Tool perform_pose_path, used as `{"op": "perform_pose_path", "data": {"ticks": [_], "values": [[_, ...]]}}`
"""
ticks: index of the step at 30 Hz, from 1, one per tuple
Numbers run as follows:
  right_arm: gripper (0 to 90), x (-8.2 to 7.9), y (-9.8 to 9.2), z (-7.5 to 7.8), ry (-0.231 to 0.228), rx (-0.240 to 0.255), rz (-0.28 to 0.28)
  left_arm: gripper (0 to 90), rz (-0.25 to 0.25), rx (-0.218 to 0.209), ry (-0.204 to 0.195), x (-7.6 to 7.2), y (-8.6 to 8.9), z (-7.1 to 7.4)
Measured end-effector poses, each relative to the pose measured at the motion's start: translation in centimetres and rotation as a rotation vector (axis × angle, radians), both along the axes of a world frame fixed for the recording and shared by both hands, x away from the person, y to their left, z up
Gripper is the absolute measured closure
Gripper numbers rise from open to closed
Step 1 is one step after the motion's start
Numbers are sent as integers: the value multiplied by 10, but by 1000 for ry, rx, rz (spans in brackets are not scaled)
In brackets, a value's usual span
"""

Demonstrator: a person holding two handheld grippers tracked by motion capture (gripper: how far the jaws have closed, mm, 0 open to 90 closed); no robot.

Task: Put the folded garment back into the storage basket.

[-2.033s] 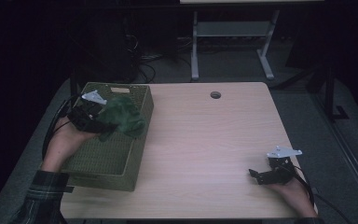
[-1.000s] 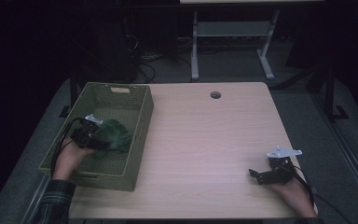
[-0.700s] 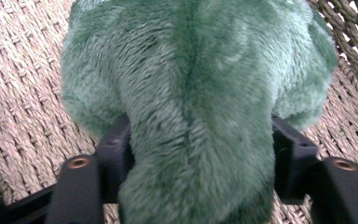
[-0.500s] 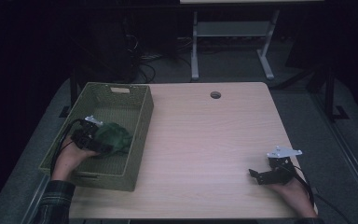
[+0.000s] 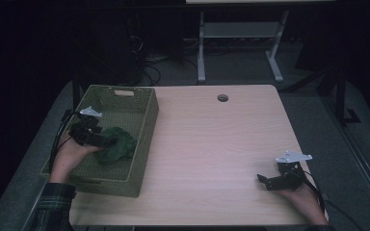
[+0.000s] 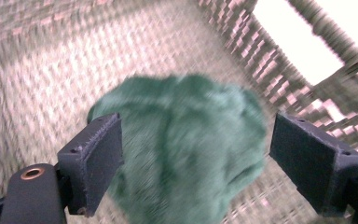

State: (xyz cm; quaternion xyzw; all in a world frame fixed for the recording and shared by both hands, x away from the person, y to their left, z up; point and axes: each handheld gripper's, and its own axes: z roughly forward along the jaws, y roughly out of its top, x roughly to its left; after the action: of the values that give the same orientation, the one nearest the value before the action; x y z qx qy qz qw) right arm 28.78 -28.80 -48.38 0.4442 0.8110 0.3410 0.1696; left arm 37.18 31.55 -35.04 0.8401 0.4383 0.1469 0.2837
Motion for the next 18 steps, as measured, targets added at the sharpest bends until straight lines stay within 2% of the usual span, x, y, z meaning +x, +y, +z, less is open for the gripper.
{"op": "perform_pose_path", "data": {"ticks": [1, 4, 5, 13, 14, 18], "values": [[9, 0, 0, 0, 0, 0, 0, 162, -8, -10, -15, -1, -7, 5], [9, 0, 0, 0, 0, 0, 0, 162, -21, -15, -25, -2, -16, 9], [9, 0, 0, 0, 1, 0, -2, 162, -35, -26, -39, -3, -24, 12], [9, 0, 0, 0, 1, 0, -3, 162, -84, -77, -88, -8, -55, 24], [9, 0, 0, 0, 1, 0, -3, 162, -108, -80, -98, -10, -64, 27], [9, 0, 0, 0, 1, 0, -3, 162, -138, -95, -110, -14, -78, 31]]}}
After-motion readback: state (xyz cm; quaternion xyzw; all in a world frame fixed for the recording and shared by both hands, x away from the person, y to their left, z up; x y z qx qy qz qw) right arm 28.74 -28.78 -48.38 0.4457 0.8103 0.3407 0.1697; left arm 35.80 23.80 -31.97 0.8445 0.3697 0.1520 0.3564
